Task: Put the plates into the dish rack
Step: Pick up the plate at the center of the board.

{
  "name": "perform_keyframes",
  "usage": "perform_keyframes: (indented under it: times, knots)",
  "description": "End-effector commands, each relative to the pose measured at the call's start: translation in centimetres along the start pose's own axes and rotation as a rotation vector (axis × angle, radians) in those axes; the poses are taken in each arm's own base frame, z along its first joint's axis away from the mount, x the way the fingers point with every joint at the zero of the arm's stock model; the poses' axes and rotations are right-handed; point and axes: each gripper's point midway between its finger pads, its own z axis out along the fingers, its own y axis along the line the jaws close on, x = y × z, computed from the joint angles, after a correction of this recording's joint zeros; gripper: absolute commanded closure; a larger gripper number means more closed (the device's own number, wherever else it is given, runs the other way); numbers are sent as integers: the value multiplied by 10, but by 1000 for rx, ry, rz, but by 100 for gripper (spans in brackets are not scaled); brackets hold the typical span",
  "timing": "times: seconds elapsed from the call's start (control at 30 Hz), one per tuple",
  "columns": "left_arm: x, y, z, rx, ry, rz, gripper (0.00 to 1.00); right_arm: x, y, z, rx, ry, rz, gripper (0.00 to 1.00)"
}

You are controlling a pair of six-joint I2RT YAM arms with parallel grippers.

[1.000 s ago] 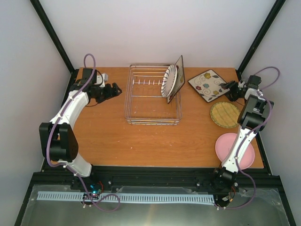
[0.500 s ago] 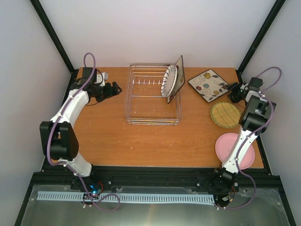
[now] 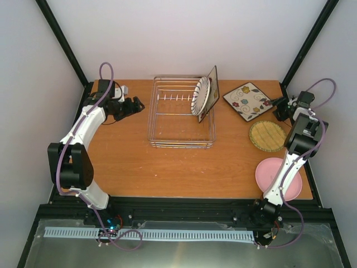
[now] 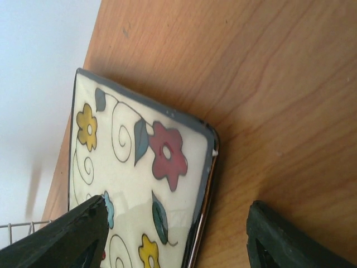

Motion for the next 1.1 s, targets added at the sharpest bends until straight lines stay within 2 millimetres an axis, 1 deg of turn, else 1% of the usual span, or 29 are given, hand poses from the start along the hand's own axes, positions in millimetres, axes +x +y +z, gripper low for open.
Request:
perform_keyframes:
  times: [0.0, 0.07, 0.2, 0.3, 0.43, 0.6, 0.77, 0.83, 0.9, 1.07]
  knots:
    - [-12, -6, -10, 8, -33, 5, 5, -1, -60, 15, 134, -5, 95, 32]
    - [-11, -6, -11, 7, -34, 4, 5, -3, -58, 18, 128, -6, 95, 32]
    - [-10, -6, -14, 4, -38, 1, 5, 0, -51, 30, 126, 24, 80, 32]
    - [-8, -6, -16, 0, -40, -3, 5, 8, -46, 42, 126, 59, 67, 32]
    - [-5, -4, -18, -11, -42, -7, 5, 16, -46, 51, 129, 84, 80, 32]
    - [-4, -4, -21, -11, -49, -10, 5, 30, -48, 53, 148, 114, 75, 32]
    - [-4, -4, -21, -10, -49, -13, 5, 46, -60, 53, 170, 147, 88, 32]
    - [-4, -4, -21, -10, -49, -13, 5, 52, -64, 53, 177, 156, 94, 35]
    - [-4, -4, -21, -9, -48, -14, 5, 53, -63, 52, 169, 152, 93, 40]
    - [-2, -4, -22, -11, -49, -13, 5, 54, -61, 50, 162, 156, 108, 53]
